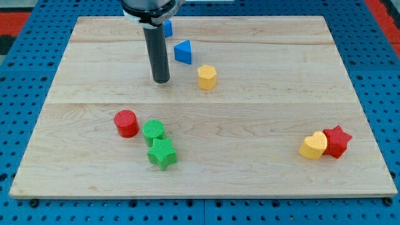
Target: Push the yellow hexagon into the red star
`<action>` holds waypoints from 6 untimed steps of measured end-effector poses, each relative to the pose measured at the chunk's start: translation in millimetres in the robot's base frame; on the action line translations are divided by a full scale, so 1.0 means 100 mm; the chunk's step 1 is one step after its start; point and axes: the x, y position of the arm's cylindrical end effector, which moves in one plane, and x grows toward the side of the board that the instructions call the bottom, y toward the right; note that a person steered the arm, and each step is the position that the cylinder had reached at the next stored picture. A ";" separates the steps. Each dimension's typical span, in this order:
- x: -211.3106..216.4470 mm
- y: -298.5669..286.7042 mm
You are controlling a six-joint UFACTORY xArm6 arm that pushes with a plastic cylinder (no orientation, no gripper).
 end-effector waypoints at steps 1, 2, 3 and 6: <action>0.00 0.40; -0.04 0.83; -0.05 1.35; -0.05 2.78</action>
